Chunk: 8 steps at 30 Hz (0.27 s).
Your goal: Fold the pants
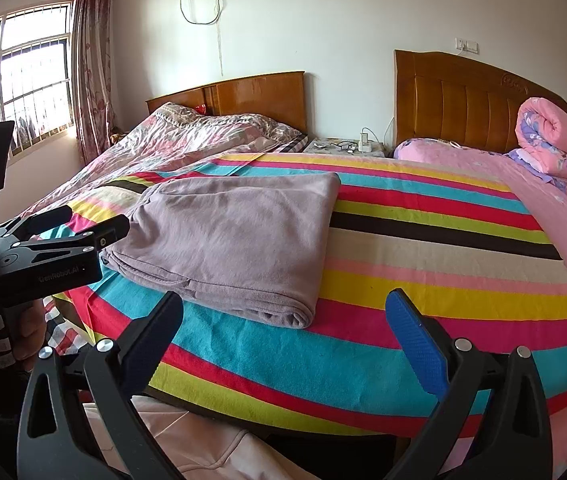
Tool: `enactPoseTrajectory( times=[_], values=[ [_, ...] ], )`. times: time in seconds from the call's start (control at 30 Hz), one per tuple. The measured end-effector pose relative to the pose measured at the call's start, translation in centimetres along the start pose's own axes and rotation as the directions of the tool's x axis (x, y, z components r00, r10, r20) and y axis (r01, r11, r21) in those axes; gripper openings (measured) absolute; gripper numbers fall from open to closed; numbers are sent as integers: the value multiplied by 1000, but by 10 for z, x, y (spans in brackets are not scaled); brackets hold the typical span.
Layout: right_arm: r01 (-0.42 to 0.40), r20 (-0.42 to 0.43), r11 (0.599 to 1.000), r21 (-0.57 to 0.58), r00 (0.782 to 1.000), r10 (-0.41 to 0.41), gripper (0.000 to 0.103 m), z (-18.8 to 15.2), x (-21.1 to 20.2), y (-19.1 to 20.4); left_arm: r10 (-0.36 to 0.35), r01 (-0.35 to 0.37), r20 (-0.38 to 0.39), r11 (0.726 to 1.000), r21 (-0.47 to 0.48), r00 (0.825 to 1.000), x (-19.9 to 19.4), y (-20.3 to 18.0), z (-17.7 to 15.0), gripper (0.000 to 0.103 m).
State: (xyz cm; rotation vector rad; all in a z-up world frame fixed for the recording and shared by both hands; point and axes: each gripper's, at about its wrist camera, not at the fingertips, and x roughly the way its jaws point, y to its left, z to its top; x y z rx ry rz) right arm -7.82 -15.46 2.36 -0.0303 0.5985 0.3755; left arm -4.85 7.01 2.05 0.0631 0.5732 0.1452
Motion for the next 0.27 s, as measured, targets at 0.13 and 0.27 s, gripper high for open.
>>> enactPoseTrajectory(
  times=[0.13,0.27],
  values=[
    [-3,-3,1000,4,1000,3,98,-1,1,0,-11,11,-20,1000,-2,1000,4,-1,0,102],
    [-6,-2,1000,7,1000,6,98,0,1,-1,-13,13,-30,1000,-2,999,5,-3,-1,102]
  ],
)
